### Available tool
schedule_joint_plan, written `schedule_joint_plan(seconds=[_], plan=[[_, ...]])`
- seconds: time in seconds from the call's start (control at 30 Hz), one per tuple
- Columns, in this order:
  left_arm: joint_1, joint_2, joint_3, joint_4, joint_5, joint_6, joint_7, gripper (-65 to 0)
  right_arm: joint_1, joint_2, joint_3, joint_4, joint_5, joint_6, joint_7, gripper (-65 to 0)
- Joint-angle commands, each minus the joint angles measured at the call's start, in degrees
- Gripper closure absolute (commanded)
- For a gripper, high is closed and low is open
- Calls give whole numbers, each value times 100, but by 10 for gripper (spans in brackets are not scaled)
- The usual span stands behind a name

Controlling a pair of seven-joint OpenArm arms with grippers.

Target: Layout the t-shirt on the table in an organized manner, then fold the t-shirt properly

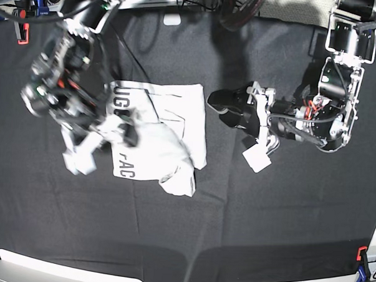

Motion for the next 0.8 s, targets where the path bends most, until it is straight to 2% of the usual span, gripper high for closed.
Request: schedule_joint_plan(seconds=[0.0, 0.13, 0.33, 0.57, 0.77], plan=[[-125, -17, -33, 101, -199, -20, -33, -368, 90, -31, -160, 94, 109, 54, 13, -455], [-125, -20, -33, 101, -197, -20, -33, -368, 74, -337, -708, 94, 107, 54, -256, -455], [-125, -20, -33, 101, -179, -20, -33, -368, -116, -964, -1384, 96, 219, 54, -254, -455], [-125, -20, -33, 101, -179, -20, -33, -368, -334, -964, -2337, 98, 304, 54, -254, -455], [-125, -52, -33, 101, -179, -20, -33, -368, -223, -964, -2457, 310, 299, 54, -254, -455]])
